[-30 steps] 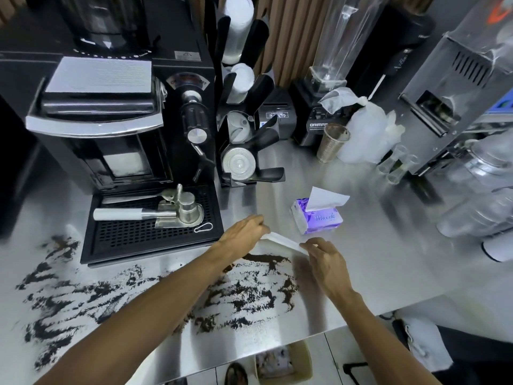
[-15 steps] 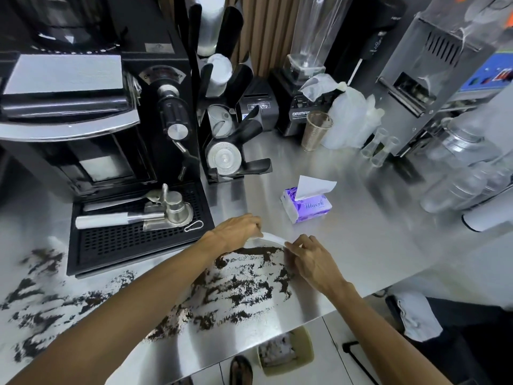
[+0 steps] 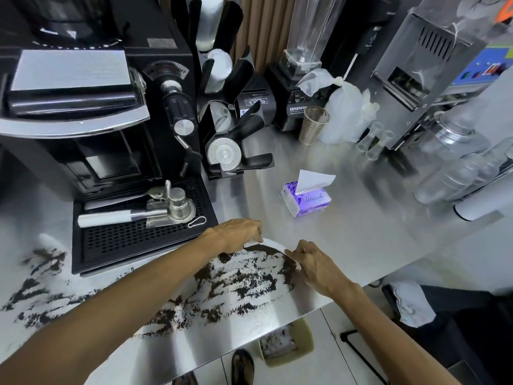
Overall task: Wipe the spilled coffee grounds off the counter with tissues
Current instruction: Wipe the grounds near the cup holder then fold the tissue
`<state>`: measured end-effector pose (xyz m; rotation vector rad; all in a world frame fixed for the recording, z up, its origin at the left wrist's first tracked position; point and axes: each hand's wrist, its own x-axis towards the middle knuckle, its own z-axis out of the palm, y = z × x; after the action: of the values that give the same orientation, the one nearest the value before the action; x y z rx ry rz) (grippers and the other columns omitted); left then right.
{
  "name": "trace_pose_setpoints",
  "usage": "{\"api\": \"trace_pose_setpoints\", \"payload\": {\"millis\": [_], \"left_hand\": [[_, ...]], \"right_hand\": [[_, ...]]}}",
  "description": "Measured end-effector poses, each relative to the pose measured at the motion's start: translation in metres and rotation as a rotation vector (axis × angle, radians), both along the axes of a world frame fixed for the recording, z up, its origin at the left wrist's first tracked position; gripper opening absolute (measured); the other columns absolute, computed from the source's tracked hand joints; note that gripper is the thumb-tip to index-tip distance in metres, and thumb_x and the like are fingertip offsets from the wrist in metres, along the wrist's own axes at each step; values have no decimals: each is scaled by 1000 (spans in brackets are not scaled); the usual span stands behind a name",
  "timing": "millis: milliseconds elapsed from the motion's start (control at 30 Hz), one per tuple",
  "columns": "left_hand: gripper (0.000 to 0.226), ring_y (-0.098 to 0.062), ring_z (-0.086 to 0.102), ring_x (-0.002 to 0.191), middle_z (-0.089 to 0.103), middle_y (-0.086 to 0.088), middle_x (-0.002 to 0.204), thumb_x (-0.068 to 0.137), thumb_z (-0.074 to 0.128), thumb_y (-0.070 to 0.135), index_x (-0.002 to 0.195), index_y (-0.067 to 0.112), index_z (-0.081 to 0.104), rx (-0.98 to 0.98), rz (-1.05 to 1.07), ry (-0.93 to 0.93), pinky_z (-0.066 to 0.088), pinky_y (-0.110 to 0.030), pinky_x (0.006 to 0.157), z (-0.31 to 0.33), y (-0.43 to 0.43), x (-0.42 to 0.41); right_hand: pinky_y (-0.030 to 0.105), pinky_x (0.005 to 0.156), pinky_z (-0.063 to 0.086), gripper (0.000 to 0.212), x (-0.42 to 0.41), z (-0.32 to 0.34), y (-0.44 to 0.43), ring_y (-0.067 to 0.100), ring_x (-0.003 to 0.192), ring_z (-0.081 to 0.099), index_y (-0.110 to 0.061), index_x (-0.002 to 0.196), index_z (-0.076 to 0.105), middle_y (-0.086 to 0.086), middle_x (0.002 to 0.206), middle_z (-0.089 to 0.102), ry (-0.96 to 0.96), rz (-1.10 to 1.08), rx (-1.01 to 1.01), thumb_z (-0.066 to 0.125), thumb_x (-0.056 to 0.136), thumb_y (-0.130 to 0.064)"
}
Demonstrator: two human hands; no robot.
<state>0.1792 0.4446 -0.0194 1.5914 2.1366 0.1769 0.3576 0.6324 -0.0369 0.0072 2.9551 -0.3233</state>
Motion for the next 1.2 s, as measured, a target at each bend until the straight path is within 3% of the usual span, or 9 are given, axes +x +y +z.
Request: {"api": "trace_pose_setpoints", "payload": {"millis": [67, 233, 533, 700, 800, 933, 1033, 1200], "left_hand": [[57, -15, 51, 107, 51, 2, 118, 87, 53, -14, 137, 13, 52, 1, -10, -5, 36, -18, 85, 0, -3, 2], [50, -9, 43, 88, 47, 4, 108, 89, 54, -10, 134, 11, 54, -14, -28, -9, 32, -16, 76, 0, -9, 7], [36, -7, 56, 88, 44, 8, 99, 90, 56, -8, 122, 8, 62, -20, 46, -55, 38, -11, 57, -8, -23, 12], [24, -9, 46, 88, 42, 8, 95, 95, 58, 7, 117, 8, 65, 40, 59, -68, 36, -12, 69, -10, -29, 20], [18, -15, 52, 96, 43, 7, 92, 96, 59, 16, 107, 6, 68, 60, 78, -77, 35, -16, 75, -9, -33, 24], [19, -15, 53, 102, 46, 6, 92, 95, 60, 24, 95, 7, 70, 94, 105, -82, 37, -20, 76, -10, -37, 29], [21, -13, 49, 102, 48, 7, 91, 94, 62, 29, 92, 11, 71, 125, 119, -66, 42, -25, 82, -13, -40, 33], [24, -7, 43, 97, 48, 10, 91, 92, 63, 34, 102, 14, 72, 217, 143, -56, 36, -21, 80, -16, -42, 38]], "right_hand": [[32, 72, 47, 48, 4, 0, -4, 24, 92, 48, -13, 129, 58, 5, 101, 50, 0, 1, -7, 52, 84, 2], [33, 79, 49, 39, 13, 2, -18, 23, 97, 47, -16, 125, 59, 5, 106, 52, 3, -27, -44, 53, 89, -3], [30, 83, 46, 31, 12, -2, -47, 19, 96, 46, -22, 122, 61, 1, 103, 52, 6, -100, -76, 55, 92, -20], [29, 82, 46, 23, 9, -1, -60, 22, 99, 49, -18, 113, 65, 2, 99, 52, 7, -141, -81, 59, 92, -25], [28, 84, 47, 22, 7, -4, -65, 20, 99, 50, -19, 111, 66, 1, 95, 51, 12, -170, -89, 59, 92, -28], [27, 84, 48, 14, 5, -19, -68, 16, 98, 53, -27, 94, 61, -7, 80, 54, -40, -246, -121, 54, 91, -39], [27, 84, 47, 22, 5, -15, -76, 18, 98, 53, -19, 103, 68, 1, 84, 62, -8, -316, -179, 62, 89, -35], [7, 77, 31, 28, 4, -12, -84, 15, 102, 56, -14, 106, 72, 1, 98, 62, 39, -447, -242, 72, 85, -32]]}}
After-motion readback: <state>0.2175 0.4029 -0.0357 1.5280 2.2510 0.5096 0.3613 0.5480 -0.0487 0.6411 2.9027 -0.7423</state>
